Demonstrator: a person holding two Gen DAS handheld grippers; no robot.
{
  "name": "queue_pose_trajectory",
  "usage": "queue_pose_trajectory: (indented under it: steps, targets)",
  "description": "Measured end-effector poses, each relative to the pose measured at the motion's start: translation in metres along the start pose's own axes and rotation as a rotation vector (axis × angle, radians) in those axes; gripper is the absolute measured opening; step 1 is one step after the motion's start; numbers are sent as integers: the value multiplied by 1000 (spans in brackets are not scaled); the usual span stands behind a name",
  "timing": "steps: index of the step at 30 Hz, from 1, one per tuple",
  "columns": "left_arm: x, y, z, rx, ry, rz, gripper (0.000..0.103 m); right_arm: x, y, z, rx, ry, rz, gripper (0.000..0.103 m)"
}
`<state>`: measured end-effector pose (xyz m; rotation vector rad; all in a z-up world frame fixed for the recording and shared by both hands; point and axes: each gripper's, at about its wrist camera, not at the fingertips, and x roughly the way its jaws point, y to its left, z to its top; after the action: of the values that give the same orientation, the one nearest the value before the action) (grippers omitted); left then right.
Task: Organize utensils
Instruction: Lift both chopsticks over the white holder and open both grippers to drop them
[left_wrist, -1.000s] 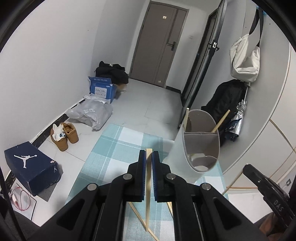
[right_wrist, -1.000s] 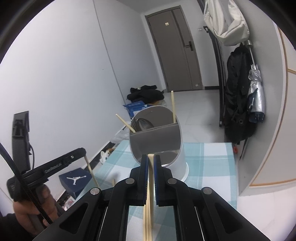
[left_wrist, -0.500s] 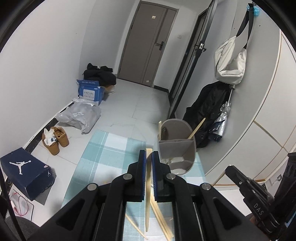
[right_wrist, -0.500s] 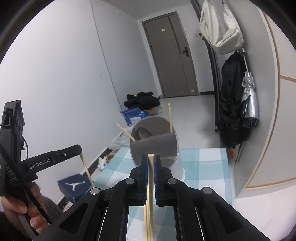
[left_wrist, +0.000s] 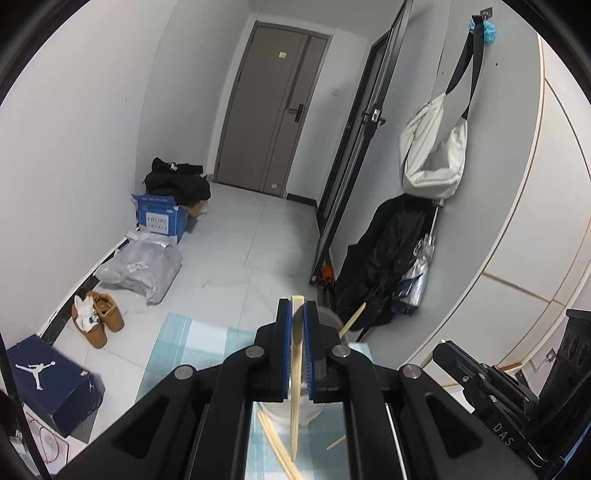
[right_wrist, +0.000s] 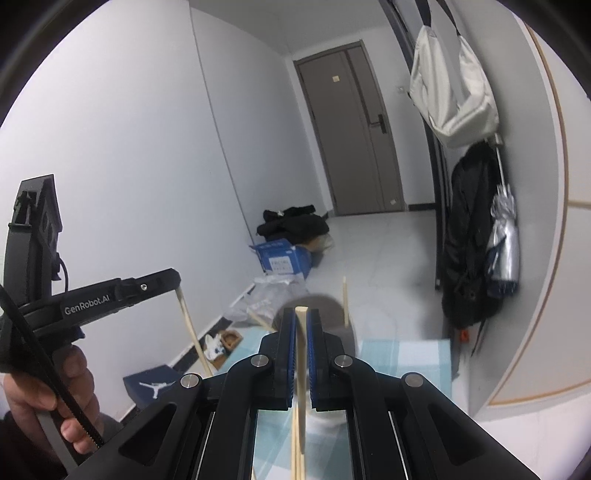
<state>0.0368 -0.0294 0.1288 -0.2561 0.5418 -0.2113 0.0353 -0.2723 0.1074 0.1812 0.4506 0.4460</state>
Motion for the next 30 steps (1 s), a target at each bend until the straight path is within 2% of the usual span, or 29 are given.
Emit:
queue_pose_trajectory:
  steps: [12, 19, 25, 30]
  targets:
    - [23, -4, 52, -42, -57, -24, 3, 24, -14, 76, -14, -56, 38, 5]
    - [43, -1, 70, -73, -88, -23, 3, 49, -19, 112, -43, -88, 47, 5]
    - [71, 9, 73, -132, -61, -38, 3, 76, -25, 125, -66, -90, 47, 5]
    - [88, 8, 64, -97, -49, -22, 3, 100, -30, 118, -73, -48, 50, 5]
